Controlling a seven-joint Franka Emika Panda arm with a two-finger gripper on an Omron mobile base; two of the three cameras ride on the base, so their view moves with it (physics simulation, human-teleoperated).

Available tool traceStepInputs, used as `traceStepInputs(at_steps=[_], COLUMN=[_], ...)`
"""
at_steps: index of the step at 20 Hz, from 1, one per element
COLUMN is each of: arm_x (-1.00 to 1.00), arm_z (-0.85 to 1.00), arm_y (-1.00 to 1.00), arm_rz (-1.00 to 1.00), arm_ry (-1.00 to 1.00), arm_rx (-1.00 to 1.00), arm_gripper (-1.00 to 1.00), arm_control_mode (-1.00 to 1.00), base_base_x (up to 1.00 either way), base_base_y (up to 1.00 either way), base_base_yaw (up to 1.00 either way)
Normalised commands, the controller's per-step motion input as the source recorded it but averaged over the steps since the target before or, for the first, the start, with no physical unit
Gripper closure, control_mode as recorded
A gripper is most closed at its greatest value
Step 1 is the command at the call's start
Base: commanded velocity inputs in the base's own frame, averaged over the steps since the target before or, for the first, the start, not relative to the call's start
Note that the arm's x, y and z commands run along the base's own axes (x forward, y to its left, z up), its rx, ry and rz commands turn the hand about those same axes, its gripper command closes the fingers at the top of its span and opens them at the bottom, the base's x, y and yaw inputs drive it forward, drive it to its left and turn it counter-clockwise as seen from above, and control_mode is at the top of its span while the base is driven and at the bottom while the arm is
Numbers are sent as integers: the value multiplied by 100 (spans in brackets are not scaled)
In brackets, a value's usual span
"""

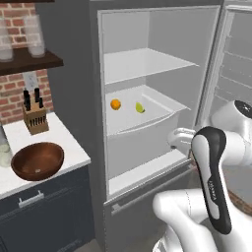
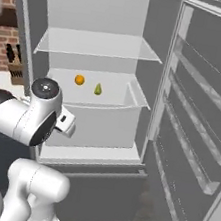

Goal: Grab a lemon wedge from the fridge and one ice cube from the ice bowl, and put them in the glass of lemonade.

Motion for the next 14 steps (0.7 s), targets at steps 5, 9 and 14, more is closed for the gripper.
traceStepInputs(at_steps=[5, 9, 14], arm_x=[0, 0, 0], arm_z=[0, 0, 0], arm_y=[0, 0, 0], arm_rz=[0, 0, 0], arm_ry=[0, 0, 0], arm_rx=[0, 0, 0], arm_gripper=[-100, -100, -100], arm_control_mode=[100, 100, 100], base_base_x=[43, 66, 70], base_base_y=[-62, -39, 0], base_base_yaw=[40, 26, 4])
